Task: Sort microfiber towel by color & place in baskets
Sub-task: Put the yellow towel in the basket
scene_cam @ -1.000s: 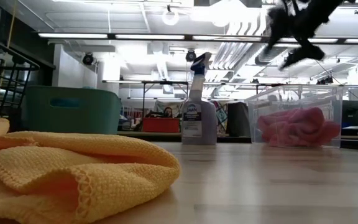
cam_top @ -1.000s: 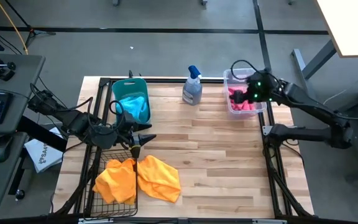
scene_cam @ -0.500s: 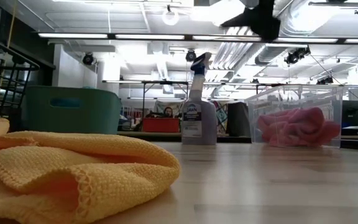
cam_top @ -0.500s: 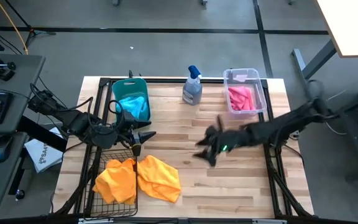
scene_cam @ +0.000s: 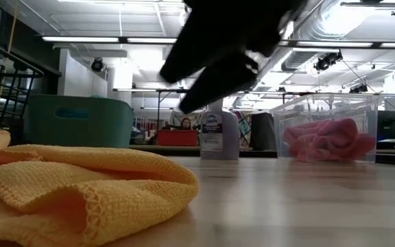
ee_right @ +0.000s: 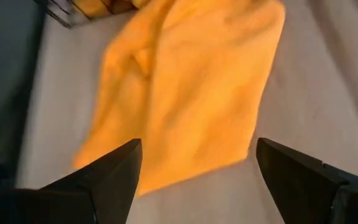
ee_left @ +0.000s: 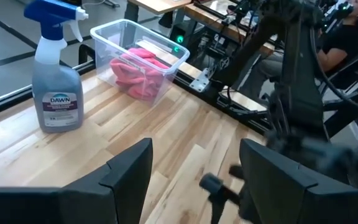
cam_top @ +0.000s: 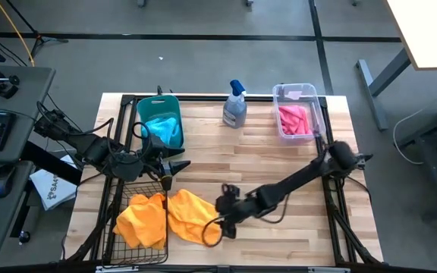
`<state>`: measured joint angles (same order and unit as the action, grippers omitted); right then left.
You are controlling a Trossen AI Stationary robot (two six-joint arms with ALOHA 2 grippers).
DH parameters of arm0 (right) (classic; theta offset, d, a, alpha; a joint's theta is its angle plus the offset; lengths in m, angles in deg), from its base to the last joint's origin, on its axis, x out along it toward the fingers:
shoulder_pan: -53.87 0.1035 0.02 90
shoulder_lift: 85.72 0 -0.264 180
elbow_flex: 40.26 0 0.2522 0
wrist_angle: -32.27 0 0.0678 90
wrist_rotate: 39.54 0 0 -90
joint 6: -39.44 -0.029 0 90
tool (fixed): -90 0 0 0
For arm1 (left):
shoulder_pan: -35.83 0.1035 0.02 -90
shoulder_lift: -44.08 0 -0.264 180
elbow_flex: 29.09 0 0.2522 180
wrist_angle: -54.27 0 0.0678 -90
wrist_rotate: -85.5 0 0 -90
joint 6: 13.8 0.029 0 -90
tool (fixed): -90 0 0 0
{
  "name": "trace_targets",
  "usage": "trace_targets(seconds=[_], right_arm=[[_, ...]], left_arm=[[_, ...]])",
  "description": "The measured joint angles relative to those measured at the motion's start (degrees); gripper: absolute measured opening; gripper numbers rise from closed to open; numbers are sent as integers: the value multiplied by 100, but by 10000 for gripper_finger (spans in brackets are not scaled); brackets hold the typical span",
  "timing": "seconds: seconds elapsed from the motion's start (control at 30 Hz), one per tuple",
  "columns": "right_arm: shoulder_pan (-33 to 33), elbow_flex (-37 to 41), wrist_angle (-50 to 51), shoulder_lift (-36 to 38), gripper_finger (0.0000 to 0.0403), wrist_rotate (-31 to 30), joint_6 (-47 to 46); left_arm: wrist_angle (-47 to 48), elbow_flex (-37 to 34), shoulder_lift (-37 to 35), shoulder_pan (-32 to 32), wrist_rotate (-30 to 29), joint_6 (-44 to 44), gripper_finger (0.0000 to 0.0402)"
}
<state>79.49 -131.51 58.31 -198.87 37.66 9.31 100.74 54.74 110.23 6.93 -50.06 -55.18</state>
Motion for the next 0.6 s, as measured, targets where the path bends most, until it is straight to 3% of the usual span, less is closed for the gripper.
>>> trace_targets(seconds=[0.17,0.4,0.6], right_arm=[[5,-1104,916,-800,312,-503,832],[3,-1885,942,-1585,312,-234,1399],[5,-2151,1171,-2030,296,-173,1159]], left_arm=[[1,0,0,-4,39,-44,230],[0,0,0,-4,42,-30,230],[0,1,0,-2,42,-7,230]])
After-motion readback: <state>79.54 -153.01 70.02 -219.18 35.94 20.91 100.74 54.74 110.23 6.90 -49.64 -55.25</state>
